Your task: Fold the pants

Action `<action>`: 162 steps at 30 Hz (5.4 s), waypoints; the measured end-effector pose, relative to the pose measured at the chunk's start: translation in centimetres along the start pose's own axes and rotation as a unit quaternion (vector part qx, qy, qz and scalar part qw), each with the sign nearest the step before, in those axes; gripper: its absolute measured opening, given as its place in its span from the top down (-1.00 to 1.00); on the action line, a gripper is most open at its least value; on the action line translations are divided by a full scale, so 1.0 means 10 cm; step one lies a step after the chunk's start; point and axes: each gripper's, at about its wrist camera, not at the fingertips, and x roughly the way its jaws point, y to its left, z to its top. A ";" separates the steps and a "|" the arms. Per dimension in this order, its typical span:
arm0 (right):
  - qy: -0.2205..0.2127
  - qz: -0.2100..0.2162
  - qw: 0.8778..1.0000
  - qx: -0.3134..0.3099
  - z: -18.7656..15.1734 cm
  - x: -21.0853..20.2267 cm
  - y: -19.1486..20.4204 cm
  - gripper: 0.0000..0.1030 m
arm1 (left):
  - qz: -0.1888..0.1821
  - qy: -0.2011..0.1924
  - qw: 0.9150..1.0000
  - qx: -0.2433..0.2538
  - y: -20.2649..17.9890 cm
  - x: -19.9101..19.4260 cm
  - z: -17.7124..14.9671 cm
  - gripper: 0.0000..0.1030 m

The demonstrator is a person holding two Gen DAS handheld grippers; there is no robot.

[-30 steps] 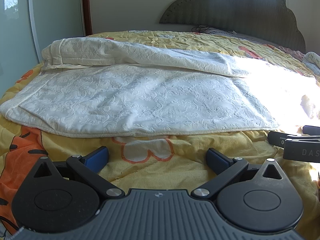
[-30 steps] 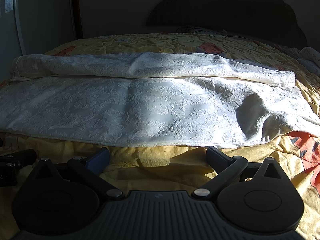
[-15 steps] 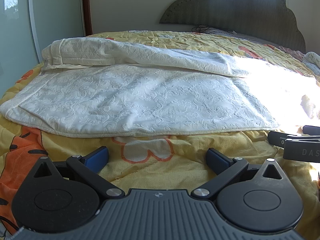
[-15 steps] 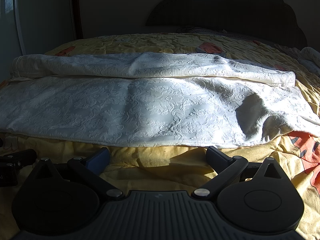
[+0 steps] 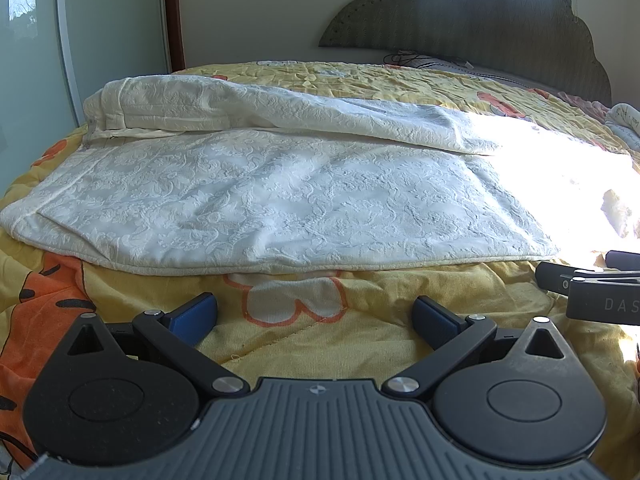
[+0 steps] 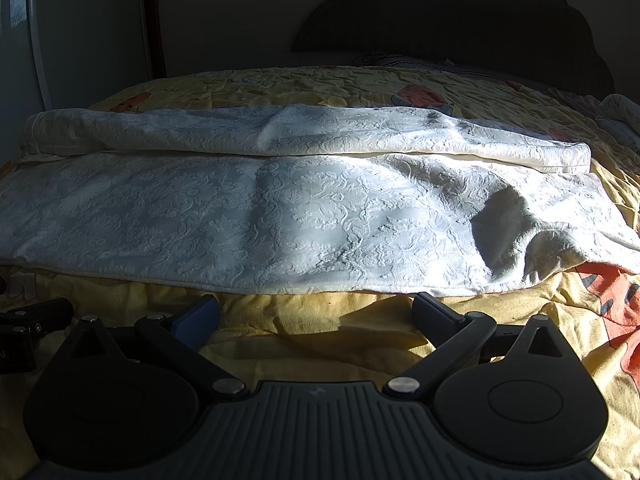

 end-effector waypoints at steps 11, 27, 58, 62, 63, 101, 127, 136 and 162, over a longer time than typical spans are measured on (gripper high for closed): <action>0.000 0.000 1.000 0.000 0.00 0.00 0.00 -1.00 | 0.000 0.000 1.000 0.000 0.00 0.00 0.00 -1.00; 0.001 0.001 1.000 -0.001 0.00 0.00 0.02 -1.00 | -0.032 -0.001 0.999 0.001 0.22 -0.14 0.01 -0.99; -0.025 0.159 0.980 -0.117 1.67 0.07 0.13 -1.00 | -0.228 0.119 0.913 -0.317 3.59 2.12 2.56 -0.98; -0.027 0.172 0.975 -0.137 1.81 0.21 0.25 -1.00 | -0.205 0.164 0.923 -0.281 3.61 2.37 2.61 -0.97; -0.027 0.174 0.974 -0.143 1.82 0.23 0.28 -1.00 | -0.196 0.164 0.927 -0.274 3.64 2.40 2.62 -0.97; 0.169 0.333 0.893 -0.253 2.82 2.45 0.52 -0.98 | -0.290 -0.203 0.934 0.054 2.72 0.65 2.38 0.83; 0.135 0.415 0.875 -0.209 1.90 0.82 0.47 0.93 | -0.257 -0.104 0.950 -0.143 3.31 0.57 1.54 0.20; 0.103 0.402 0.894 -0.167 1.91 0.84 0.44 0.93 | -0.217 -0.013 0.954 -0.208 3.45 0.13 0.90 -0.50; 0.089 0.385 0.907 -0.146 1.93 0.65 0.42 0.92 | -0.161 0.021 0.859 -0.486 3.15 0.14 0.38 0.95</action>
